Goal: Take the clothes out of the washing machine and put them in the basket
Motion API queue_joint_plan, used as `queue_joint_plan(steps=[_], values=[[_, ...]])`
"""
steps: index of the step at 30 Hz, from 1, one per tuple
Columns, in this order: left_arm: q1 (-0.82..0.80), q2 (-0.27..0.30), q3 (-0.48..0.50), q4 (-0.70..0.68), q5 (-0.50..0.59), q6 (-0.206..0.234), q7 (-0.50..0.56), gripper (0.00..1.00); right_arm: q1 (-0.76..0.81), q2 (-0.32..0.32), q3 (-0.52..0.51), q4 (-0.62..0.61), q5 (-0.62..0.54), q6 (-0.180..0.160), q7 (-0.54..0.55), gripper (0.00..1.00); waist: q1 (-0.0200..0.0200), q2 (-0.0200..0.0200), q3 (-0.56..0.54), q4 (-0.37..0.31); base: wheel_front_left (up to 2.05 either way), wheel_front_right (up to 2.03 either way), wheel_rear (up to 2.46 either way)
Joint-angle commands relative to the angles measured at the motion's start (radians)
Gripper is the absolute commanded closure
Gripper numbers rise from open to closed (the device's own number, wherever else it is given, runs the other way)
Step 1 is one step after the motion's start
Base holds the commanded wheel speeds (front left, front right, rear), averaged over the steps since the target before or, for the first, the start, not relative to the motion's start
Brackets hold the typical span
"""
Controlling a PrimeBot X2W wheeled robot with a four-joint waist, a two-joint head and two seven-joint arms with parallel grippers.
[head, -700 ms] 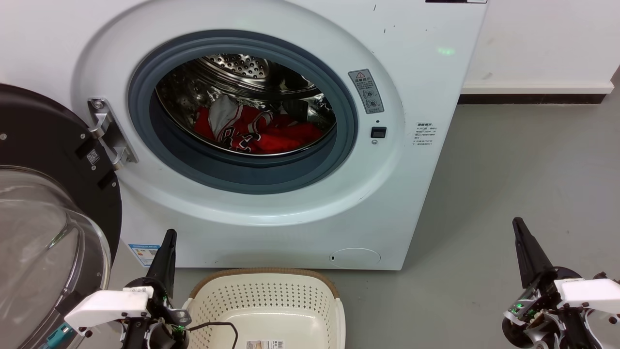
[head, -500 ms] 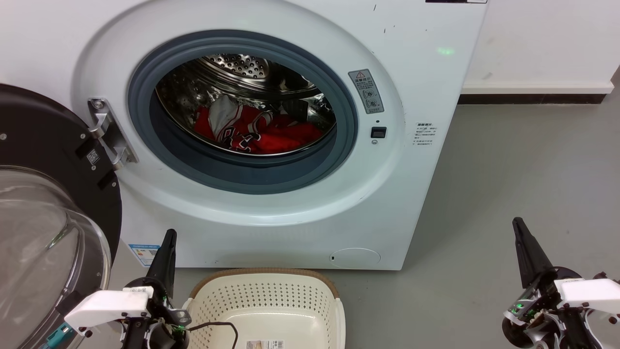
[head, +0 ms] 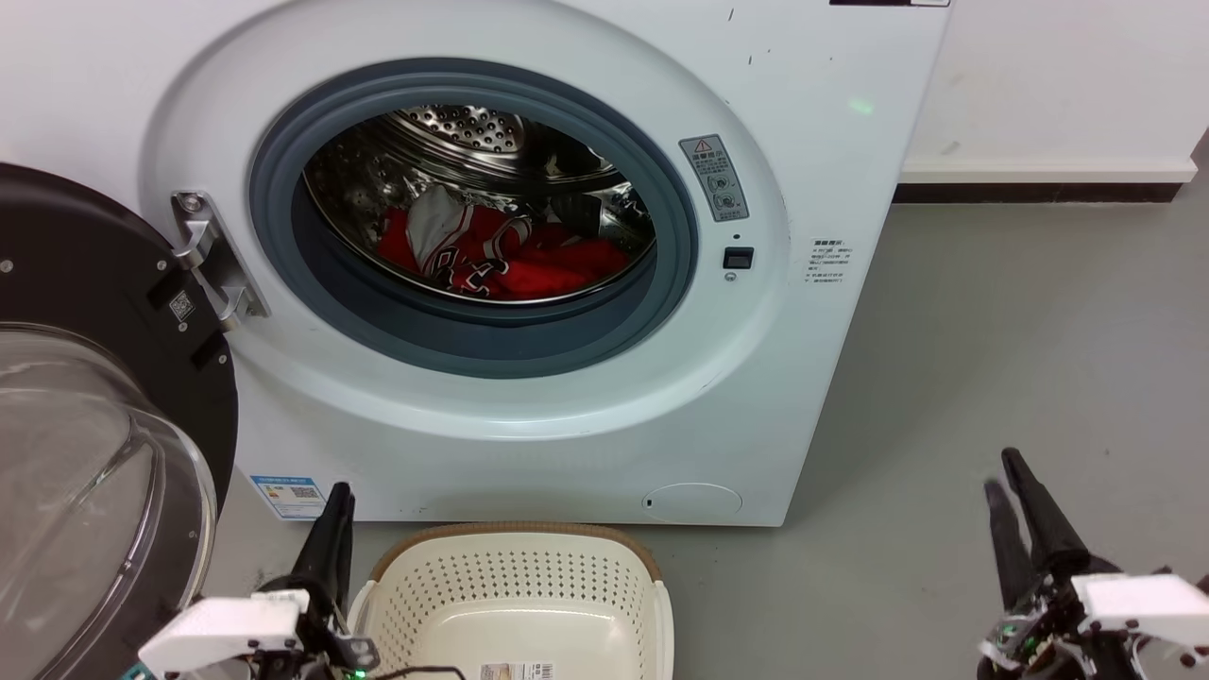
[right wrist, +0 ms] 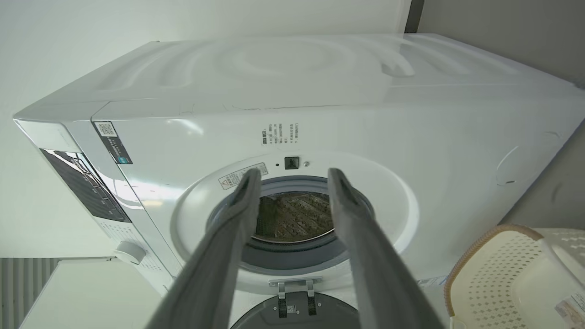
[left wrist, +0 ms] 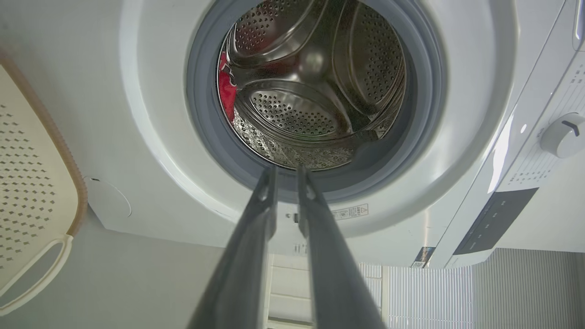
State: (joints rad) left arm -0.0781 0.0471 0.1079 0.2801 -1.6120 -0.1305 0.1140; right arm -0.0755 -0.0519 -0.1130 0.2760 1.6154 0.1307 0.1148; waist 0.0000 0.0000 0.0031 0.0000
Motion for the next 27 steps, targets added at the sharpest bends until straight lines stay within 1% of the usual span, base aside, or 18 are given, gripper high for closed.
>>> queue_joint_plan(steps=[1, 5, 9, 13, 27], values=[[-0.004, 0.000, -0.002, -0.012, 0.002, 0.000, -0.006, 0.00, -0.004, 0.000, 0.002, -0.007, -0.003, 0.000, -0.006, 0.00, 0.0000, 0.0000, 0.000, 0.000, 0.00, 0.00, 0.00], [0.001, 0.000, -0.001, -0.026, 0.025, 0.000, -0.027, 0.00, 0.003, 0.000, 0.003, -0.013, -0.025, 0.000, -0.027, 0.00, 0.0000, 0.0000, 0.000, 0.000, 0.00, 0.00, 0.00], [0.003, 0.001, 0.002, -0.045, 0.086, 0.005, -0.047, 0.00, 0.007, 0.000, -0.001, -0.024, -0.080, 0.000, -0.047, 0.00, 0.0000, 0.0000, 0.001, 0.000, 0.00, 0.00, 0.00], [0.007, 0.001, -0.002, -0.073, 0.164, 0.019, -0.066, 0.00, 0.013, 0.000, -0.005, -0.048, -0.162, 0.000, -0.066, 0.00, 0.0000, 0.0000, 0.002, 0.000, 0.00, 0.00, 0.00], [0.029, 0.002, -0.046, -0.155, 0.446, 0.083, -0.126, 0.00, 0.039, 0.000, 0.015, -0.151, -0.514, 0.000, -0.127, 0.00, 0.0000, 0.0000, 0.008, -0.001, 0.00, 0.00, 0.00]])
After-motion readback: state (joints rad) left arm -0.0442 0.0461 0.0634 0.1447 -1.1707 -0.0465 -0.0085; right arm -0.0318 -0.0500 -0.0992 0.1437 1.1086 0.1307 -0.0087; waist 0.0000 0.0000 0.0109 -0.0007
